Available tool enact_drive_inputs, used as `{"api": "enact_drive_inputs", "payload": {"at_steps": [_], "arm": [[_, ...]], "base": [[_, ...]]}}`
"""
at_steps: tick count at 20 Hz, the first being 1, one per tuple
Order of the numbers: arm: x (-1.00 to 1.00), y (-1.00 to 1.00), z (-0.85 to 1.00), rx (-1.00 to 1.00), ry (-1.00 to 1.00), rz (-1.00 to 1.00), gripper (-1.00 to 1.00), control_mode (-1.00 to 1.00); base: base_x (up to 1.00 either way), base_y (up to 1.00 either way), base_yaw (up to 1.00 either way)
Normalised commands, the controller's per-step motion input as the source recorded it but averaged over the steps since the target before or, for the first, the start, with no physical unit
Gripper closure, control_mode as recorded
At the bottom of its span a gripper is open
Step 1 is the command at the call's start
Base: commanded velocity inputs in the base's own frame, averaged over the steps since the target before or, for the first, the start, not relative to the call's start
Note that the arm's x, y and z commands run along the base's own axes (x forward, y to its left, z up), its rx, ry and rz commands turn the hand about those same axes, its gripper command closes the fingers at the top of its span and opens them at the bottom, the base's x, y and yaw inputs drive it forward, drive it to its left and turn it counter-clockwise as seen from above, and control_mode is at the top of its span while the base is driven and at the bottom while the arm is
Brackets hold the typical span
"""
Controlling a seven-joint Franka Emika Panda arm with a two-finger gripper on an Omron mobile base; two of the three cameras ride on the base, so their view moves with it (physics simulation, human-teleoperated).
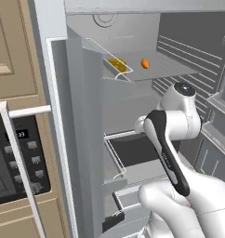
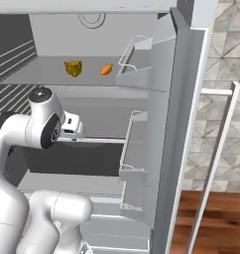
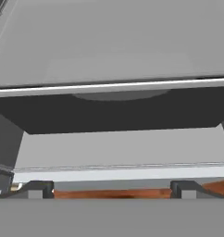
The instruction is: Take the cheese, steak, and carrot from the fridge and place them on the plate on the dining counter to create an appetizer plate.
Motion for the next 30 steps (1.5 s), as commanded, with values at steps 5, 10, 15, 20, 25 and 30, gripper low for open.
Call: {"api": "enact_drive_inputs", "payload": {"at_steps": [5, 10, 15, 20, 25, 30], "arm": [[0.00, 0.00, 0.00, 0.00, 0.00, 0.00, -1.00, 1.00], [0.00, 0.00, 0.00, 0.00, 0.00, 0.00, -1.00, 1.00], [0.00, 0.00, 0.00, 0.00, 0.00, 0.00, -1.00, 1.00], [0.09, -0.02, 0.02, 0.01, -0.02, 0.00, -1.00, -1.00], [0.09, -0.07, 0.31, 0.00, -0.09, 0.00, -1.00, -1.00], [0.27, 0.00, 0.52, 0.00, -0.07, 0.01, -1.00, -1.00]], "base": [[0.94, 0.00, 0.00], [0.37, 0.00, 0.00], [0.16, 0.00, 0.00], [0.04, 0.00, 0.00], [0.00, 0.00, 0.00], [0.00, 0.00, 0.00]]}}
